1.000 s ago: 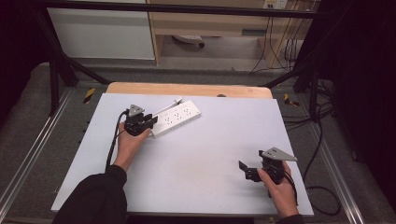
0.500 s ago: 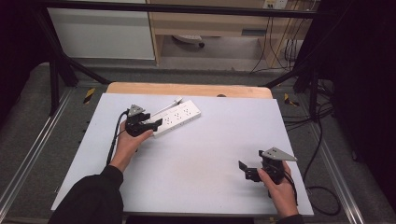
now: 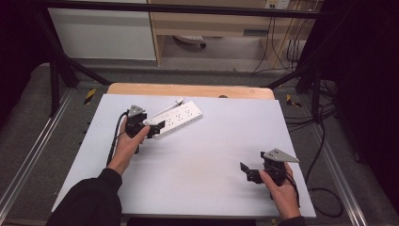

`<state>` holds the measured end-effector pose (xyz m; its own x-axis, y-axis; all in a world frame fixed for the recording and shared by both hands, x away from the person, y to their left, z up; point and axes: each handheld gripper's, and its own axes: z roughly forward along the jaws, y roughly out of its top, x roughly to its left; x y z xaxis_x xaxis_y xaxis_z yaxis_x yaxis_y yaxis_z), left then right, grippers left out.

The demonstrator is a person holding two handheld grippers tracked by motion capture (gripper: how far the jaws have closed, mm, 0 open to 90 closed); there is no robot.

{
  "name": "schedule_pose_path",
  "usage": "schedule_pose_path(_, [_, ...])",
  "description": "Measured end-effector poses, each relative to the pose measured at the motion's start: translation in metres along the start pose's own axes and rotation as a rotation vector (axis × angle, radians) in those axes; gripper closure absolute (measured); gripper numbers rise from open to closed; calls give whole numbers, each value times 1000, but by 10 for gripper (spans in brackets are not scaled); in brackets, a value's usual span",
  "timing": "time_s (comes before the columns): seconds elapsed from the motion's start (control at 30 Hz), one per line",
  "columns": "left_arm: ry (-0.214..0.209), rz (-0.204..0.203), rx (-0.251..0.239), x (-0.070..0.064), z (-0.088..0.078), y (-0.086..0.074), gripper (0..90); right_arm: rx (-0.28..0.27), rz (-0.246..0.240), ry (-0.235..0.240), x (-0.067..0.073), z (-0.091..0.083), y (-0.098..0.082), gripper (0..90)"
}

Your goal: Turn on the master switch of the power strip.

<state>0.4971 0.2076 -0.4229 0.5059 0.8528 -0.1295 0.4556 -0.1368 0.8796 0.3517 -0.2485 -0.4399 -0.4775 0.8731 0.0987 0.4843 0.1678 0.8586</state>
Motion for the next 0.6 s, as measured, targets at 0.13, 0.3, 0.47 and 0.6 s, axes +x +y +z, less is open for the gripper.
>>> schedule_pose_path(0.13, [-6, -1, -7, -1, -4, 2, 82, 3, -1, 1, 0, 1, 0, 38])
schedule_pose_path(0.3, [-13, -11, -15, 0, -10, 4, 83, 2, -2, 3, 0, 1, 0, 38])
schedule_pose_path(0.47, [-5, -15, -38, 0, -18, 7, 81, 3, 1, 5, 0, 1, 0, 38])
schedule_pose_path(0.6, [-2, -15, -36, 0, -22, 8, 80, 1, -1, 6, 0, 1, 0, 38])
